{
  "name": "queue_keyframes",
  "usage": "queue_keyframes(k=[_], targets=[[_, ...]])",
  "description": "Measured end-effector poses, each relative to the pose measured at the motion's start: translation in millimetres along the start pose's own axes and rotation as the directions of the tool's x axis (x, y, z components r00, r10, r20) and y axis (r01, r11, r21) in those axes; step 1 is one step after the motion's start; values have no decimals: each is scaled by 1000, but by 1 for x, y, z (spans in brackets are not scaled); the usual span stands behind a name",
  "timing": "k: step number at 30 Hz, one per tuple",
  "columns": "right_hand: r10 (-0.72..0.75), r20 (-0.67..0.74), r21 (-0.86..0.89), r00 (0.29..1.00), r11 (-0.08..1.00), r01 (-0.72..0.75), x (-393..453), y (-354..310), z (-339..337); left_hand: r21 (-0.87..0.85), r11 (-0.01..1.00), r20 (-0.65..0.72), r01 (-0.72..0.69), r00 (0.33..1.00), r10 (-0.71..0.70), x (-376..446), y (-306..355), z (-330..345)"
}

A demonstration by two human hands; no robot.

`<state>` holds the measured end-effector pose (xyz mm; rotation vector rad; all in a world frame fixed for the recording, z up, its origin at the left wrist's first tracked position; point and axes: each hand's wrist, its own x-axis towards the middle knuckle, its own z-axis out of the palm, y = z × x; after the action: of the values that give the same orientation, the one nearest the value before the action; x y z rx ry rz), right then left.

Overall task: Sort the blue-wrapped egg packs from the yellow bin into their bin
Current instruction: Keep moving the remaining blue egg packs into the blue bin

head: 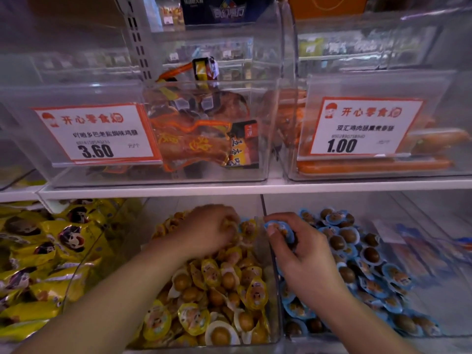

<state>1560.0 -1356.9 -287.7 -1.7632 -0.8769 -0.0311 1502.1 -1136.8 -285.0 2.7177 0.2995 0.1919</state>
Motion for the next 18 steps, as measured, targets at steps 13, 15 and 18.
queue_keyframes(k=[13,15,18], targets=[[-36,25,-17,999,999,36,2,1,5,485,844,-1,227,966,-259,28,-33,41],[-39,26,-14,999,999,39,3,1,6,404,879,55,254,952,-300,28,-38,32],[-33,35,-15,999,999,34,2,1,7,304,903,144,305,922,-360,36,-35,34]])
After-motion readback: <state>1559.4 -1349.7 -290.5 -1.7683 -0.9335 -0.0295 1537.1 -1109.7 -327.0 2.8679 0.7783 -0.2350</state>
